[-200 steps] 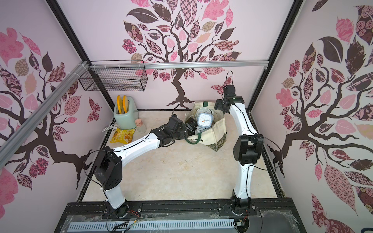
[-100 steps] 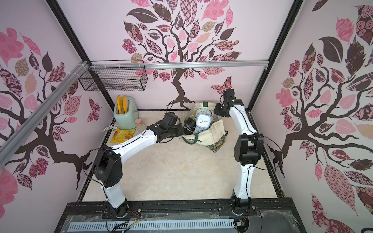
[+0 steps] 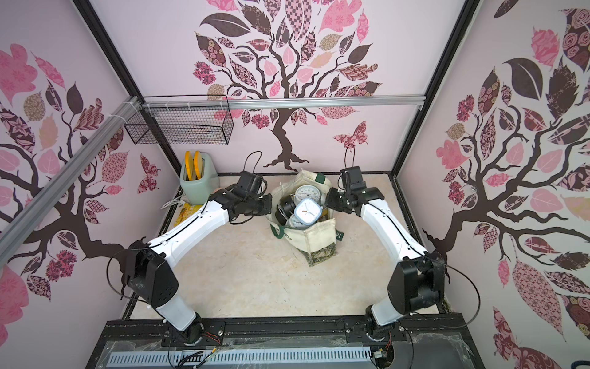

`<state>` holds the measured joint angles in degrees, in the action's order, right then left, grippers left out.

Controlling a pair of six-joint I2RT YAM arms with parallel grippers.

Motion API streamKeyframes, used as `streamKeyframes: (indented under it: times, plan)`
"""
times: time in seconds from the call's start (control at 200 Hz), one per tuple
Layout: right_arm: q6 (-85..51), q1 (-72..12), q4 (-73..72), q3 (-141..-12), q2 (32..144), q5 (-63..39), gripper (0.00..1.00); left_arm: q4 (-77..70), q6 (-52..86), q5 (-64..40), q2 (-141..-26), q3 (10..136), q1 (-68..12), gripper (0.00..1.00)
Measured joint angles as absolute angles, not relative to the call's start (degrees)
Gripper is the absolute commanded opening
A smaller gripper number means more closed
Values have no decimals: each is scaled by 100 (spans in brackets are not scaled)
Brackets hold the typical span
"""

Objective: Put the alarm clock into the canvas bag
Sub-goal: Move the canvas bag to the center of the board.

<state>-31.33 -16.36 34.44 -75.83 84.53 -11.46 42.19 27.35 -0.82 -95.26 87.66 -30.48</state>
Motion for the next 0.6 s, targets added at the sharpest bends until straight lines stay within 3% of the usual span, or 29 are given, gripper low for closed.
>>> streamKeyframes:
  times: [0.13,0.175,0.24,0.395,0.6]
  plan:
    - [-3830,-2106,3131,-6694,7787,-1138,7,4556,2672,-325,-9131,8764,-2762,0]
    - [-4032,-2191,3009,-6427,7609,-1155,15,4619,2672,-436,-9028,8764,-2663,0]
    - [-4224,-2233,2814,-6106,7408,-1160,19,4659,2668,-567,-8923,8733,-2550,0]
    - [-4285,-2217,2526,-6003,7341,-1111,46,4412,2683,-819,-8659,8187,-2276,0]
    - [-3900,-2204,2464,-6237,7489,-1057,66,4139,2681,-939,-8495,7806,-2150,0]
